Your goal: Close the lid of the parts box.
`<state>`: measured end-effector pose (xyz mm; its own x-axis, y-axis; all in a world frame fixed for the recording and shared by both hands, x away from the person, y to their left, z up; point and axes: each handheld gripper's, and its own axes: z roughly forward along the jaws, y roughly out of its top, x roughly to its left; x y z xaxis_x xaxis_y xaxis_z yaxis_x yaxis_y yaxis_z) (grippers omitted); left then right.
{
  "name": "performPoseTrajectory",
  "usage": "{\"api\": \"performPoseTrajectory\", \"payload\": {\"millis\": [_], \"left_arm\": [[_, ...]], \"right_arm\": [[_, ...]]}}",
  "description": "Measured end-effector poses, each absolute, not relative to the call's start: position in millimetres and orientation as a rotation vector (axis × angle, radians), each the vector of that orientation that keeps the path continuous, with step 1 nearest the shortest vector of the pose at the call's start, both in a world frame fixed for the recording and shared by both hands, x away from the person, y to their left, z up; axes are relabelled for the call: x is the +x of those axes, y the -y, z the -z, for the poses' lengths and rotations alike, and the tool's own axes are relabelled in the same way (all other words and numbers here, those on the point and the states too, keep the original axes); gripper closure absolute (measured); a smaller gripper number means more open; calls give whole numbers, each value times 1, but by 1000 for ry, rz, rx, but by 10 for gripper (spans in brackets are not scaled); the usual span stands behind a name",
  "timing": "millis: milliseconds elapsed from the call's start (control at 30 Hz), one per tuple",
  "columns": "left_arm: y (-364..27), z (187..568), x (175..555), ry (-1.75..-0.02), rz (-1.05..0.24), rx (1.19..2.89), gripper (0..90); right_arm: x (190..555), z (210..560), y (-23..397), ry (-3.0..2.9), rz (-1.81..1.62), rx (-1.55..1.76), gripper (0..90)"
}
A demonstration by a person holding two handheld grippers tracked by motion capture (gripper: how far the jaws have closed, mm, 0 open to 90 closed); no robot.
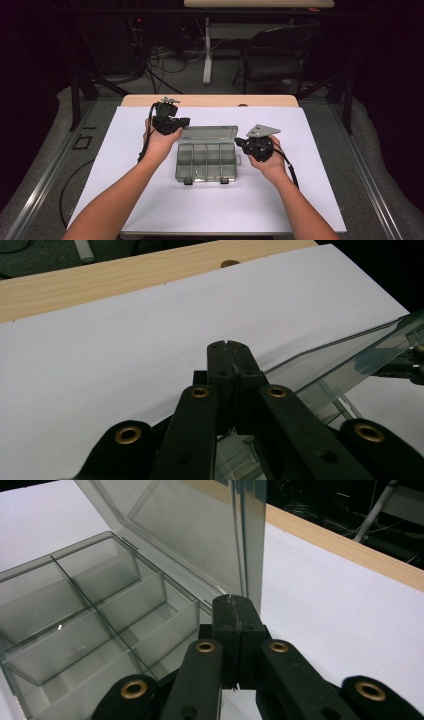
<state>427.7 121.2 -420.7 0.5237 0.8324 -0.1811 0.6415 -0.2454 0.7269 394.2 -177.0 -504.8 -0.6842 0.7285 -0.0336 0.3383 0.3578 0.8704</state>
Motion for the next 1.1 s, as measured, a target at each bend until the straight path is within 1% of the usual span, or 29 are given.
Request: {"api": "performPoseTrajectory", "payload": {"millis": [433,767,1100], "left_arm": [[-122,427,416,-1169,-272,1988,900],[-125,434,405,-1163,-237,1988,900],[-129,444,397,-1164,-208,1985,900]], "right_arm": [[385,501,171,-2224,-1314,908,900],[376,505,167,-2253,-1310,895,900],[365,502,170,-2247,-1331,907,900]]}}
